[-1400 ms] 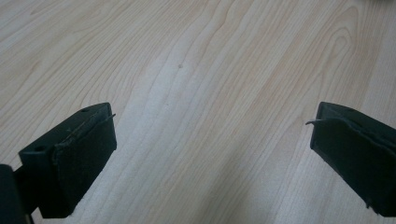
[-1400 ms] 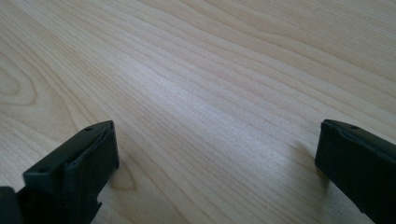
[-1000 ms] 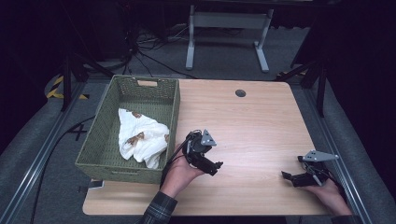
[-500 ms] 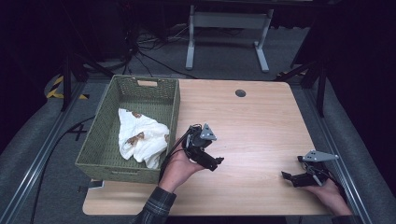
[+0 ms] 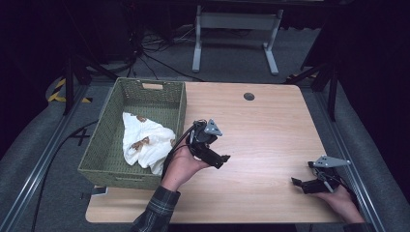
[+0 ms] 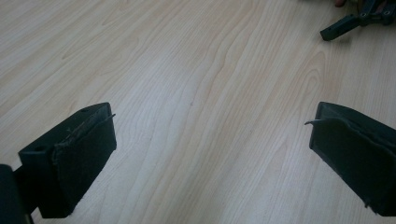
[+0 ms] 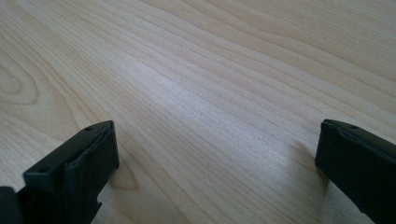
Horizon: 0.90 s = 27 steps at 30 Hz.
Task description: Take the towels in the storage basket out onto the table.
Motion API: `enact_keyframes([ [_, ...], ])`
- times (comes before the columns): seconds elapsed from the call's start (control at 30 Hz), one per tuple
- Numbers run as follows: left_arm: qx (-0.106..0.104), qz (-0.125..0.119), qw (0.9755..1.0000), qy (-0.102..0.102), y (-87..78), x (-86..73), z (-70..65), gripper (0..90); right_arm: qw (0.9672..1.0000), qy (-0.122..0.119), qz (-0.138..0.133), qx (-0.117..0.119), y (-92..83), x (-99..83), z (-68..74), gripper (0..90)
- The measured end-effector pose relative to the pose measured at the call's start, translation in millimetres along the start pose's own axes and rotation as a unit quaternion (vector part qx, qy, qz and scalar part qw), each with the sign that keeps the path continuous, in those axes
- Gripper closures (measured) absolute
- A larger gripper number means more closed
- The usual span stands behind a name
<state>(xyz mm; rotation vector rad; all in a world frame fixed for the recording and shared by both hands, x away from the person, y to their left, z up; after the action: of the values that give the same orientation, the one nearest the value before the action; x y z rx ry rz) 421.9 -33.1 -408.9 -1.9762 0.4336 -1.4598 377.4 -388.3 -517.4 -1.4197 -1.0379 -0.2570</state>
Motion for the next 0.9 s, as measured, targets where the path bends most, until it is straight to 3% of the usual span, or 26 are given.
enact_keyframes([
  [0.43,-0.008,-0.006,0.9998,-0.014,-23.8,-1.4,14.3,2.1,1.0000,-0.001,-0.001,0.000,0.2,0.1,0.0,0.0],
  [0.6,-0.002,-0.008,0.9998,-0.016,-34.6,-4.4,20.6,2.3,1.0000,-0.001,-0.001,0.000,0.3,0.2,0.0,0.0],
  [0.9,0.014,-0.022,0.9990,-0.036,-55.1,-14.0,31.2,2.8,1.0000,-0.004,-0.001,0.000,0.5,0.1,-0.3,0.0],
])
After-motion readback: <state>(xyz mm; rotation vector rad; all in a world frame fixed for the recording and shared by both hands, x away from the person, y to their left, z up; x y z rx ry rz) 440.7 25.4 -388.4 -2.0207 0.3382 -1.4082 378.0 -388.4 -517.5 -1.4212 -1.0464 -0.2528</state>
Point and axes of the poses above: each handheld gripper's, and its own axes: y roughly forward along the jaws, x roughly out of its top, z roughly to its left, the point moved 7 cm from there along y, roughly forward along the jaws, and after that the axes turned 13 degrees about -x, right-handed, at the moved point
